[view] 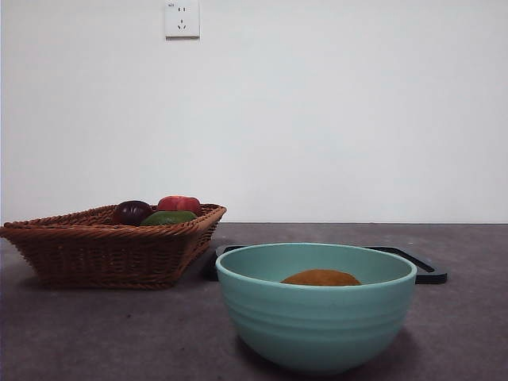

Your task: Pick up the wifruite, put it on the bowl, pick up the plate, put it on desk

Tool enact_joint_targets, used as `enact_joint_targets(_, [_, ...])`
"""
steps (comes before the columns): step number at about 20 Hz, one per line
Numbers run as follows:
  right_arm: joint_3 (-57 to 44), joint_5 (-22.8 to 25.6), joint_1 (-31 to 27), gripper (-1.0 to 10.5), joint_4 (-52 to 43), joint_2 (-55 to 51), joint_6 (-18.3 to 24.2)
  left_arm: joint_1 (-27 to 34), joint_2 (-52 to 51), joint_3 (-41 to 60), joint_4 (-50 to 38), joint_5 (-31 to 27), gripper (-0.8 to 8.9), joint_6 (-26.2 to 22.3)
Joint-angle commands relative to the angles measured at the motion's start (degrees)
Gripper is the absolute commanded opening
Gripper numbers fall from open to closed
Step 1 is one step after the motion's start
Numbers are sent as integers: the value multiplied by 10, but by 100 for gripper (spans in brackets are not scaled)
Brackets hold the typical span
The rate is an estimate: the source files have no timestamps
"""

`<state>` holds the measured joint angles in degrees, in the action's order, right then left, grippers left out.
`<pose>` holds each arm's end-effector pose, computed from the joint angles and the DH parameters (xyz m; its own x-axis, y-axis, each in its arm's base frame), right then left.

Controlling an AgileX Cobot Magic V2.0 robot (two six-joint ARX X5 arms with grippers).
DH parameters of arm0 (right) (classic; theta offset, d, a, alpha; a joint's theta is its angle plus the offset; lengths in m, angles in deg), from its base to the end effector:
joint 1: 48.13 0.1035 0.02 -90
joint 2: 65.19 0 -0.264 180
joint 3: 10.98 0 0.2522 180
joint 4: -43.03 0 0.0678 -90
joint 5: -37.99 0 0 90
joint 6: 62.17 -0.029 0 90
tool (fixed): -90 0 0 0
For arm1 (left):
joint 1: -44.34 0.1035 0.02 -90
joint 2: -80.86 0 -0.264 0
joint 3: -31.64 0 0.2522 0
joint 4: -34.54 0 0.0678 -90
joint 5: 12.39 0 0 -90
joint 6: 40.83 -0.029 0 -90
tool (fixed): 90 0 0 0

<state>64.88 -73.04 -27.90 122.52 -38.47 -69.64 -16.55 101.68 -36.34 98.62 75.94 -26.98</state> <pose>0.0255 0.0205 0.3650 0.6317 0.6152 -0.4716 -0.5465 0.7849 0.2920 0.0189 -0.0322 0.3541 0.4907 -0.8213 -0.2909 0.8009 0.5567 -0.2208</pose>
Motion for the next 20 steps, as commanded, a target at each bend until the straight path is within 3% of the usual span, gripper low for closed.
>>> enact_joint_targets(1, [10,5,3,651,-3,16,-18,-5,0,-4,-7,-3,625,3])
enact_joint_targets(11, [10,1,9,651,-13,214,18,-5,0,-4,-7,-3,625,-19])
enact_joint_targets(20, [10,17,65,651,-71,429,26,-5,0,-4,-7,-3,625,-27])
